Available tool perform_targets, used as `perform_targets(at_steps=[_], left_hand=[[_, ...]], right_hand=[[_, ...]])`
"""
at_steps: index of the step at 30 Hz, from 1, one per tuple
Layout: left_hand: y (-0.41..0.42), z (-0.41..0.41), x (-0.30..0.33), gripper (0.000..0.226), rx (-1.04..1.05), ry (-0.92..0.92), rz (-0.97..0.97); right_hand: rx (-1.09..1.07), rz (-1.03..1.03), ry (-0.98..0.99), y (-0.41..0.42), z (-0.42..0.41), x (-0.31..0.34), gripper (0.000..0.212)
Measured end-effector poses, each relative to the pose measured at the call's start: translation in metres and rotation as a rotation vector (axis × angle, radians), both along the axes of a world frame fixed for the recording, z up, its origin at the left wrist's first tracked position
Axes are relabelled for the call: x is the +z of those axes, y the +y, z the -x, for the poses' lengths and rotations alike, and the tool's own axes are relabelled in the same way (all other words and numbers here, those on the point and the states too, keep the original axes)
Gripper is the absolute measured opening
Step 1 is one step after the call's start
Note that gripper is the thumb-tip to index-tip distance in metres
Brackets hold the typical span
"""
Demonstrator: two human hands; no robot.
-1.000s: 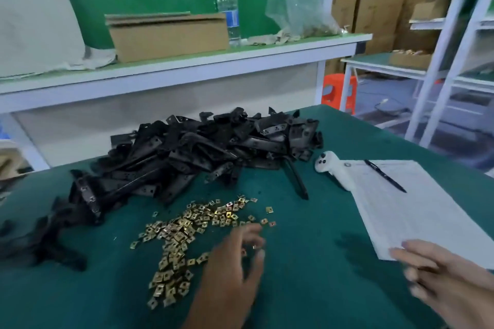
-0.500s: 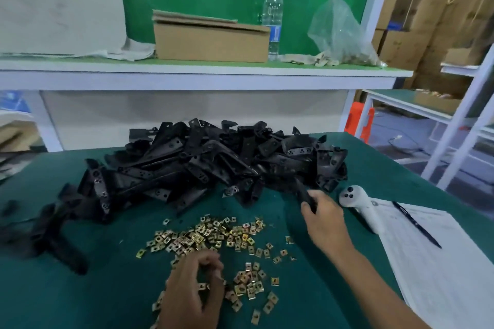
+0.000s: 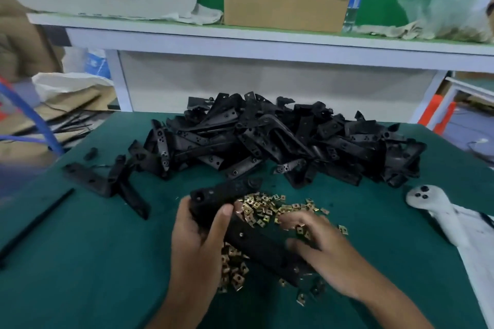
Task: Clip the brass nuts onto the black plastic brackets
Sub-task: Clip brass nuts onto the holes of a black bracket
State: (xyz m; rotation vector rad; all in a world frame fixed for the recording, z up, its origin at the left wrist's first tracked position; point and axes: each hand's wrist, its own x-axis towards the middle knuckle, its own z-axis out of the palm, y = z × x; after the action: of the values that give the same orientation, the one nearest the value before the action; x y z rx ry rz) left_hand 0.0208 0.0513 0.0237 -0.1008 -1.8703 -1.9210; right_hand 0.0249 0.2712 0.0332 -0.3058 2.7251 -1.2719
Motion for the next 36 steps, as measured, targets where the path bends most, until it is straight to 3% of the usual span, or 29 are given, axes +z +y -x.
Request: perform_targets(at_steps=[3, 6, 9, 13, 21, 26, 33, 36], left_hand=[[-0.019, 0.009, 0.001, 0.04, -0.049, -0.075, 0.03], [-0.028, 0.003, -0.005, 0.042, -0.179, -0.084, 0.053], [-0.023, -0.008, -0.017, 0.041, -0.233, -0.072, 0.069], [-0.014, -0.015, -0.03, 0.05, -0.406, -0.053, 0.237], [-0.017, -0.014, -0.029, 0.036, -0.42, -0.037, 0.292], [-0.016, -0.014, -0.029, 0.036, -0.376, -0.029, 0.296], [-0.018, -0.01, -0.031, 0.036, -0.358, -0.071, 0.241], [-0.018, -0.011, -0.031, 0.036, -0.367, -0.084, 0.236]], right_hand=[[0.088, -0.371, 0.089, 0.005, 0.0, -0.014, 0.065], [0.065, -0.411, 0.221, 0.003, 0.002, -0.019, 0.039], [0.067, -0.389, 0.278, 0.002, 0.003, -0.023, 0.027], [0.059, -0.327, 0.291, 0.002, 0.002, -0.024, 0.008], [-0.148, -0.157, 0.302, 0.001, 0.006, -0.024, 0.011], [0.025, -0.388, 0.197, 0.007, 0.002, -0.023, 0.014], [-0.094, -0.199, 0.235, -0.002, 0.0, -0.017, 0.018], [-0.182, 0.067, 0.129, -0.003, 0.001, -0.012, 0.012]])
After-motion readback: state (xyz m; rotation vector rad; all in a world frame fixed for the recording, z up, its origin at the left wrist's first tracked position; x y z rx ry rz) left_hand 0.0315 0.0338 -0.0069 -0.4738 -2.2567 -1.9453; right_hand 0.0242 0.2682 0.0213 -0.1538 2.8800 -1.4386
